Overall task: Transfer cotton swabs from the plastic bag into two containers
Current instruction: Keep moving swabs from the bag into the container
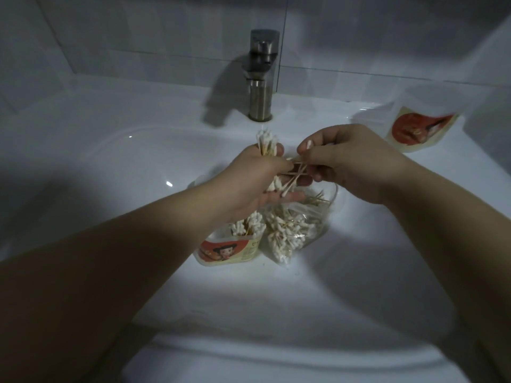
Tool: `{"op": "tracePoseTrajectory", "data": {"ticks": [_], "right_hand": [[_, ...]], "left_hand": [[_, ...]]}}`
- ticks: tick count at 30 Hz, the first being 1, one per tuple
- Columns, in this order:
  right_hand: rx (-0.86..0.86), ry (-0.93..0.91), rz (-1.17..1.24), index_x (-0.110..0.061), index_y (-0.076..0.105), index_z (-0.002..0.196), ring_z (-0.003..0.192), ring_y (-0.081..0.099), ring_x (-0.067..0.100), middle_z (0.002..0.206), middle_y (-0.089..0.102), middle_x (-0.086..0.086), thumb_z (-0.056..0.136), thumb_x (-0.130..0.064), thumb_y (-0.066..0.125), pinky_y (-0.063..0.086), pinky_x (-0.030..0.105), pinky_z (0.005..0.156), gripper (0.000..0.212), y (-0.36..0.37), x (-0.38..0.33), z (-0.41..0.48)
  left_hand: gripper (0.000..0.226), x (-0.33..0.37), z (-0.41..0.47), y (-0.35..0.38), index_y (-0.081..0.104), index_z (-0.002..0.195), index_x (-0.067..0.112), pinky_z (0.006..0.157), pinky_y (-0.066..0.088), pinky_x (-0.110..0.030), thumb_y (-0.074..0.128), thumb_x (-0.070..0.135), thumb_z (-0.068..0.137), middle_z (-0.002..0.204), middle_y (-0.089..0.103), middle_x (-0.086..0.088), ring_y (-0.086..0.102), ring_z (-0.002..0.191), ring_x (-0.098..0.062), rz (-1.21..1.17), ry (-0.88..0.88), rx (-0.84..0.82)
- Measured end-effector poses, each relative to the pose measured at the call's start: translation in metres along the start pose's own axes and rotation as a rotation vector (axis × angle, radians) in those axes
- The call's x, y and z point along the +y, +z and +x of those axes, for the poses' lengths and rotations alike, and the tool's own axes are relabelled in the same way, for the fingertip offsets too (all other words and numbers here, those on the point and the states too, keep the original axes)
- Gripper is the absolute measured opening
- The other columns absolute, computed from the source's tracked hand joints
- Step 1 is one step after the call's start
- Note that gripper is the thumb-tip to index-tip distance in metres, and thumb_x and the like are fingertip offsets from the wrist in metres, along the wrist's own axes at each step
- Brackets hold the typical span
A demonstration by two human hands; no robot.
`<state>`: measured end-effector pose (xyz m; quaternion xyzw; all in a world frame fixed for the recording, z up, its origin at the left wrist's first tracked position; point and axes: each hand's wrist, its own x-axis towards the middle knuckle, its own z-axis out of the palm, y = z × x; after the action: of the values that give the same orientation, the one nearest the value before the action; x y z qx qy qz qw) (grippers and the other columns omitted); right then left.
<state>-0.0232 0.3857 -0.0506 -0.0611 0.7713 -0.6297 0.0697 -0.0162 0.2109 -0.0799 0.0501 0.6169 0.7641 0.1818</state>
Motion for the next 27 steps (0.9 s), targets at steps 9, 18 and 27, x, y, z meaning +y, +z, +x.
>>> {"op": "tracePoseTrajectory", "data": {"ticks": [9,18,27], "right_hand": [[0.007,0.023,0.125,0.007,0.070,0.089,0.060,0.064,0.024,0.066,0.065,0.017,0.087,0.009,0.067,0.056,0.026,0.063,0.005,0.000,0.006,0.004],[0.161,0.009,0.183,0.001,0.073,0.077,0.058,0.060,0.019,0.063,0.063,0.012,0.084,0.010,0.068,0.052,0.022,0.056,0.012,-0.009,0.008,0.009],[0.241,-0.016,0.087,-0.003,0.075,0.075,0.057,0.064,0.016,0.062,0.067,0.009,0.083,0.009,0.070,0.054,0.021,0.058,0.015,-0.017,0.009,0.011]], "left_hand": [[0.026,-0.006,0.004,-0.002,0.066,0.086,0.018,0.044,0.036,-0.019,0.053,0.004,0.103,0.086,0.071,-0.009,0.045,0.055,-0.007,0.232,0.057,-0.074],[0.023,-0.008,0.009,-0.006,0.047,0.084,0.018,0.039,0.024,-0.019,0.050,0.000,0.098,0.063,0.040,-0.004,0.029,0.046,-0.010,0.287,-0.009,-0.043],[0.039,-0.006,0.012,-0.013,0.044,0.057,0.026,0.047,0.034,-0.024,0.069,0.028,0.086,0.044,0.040,0.010,0.039,0.038,-0.012,0.467,0.044,0.216]]}}
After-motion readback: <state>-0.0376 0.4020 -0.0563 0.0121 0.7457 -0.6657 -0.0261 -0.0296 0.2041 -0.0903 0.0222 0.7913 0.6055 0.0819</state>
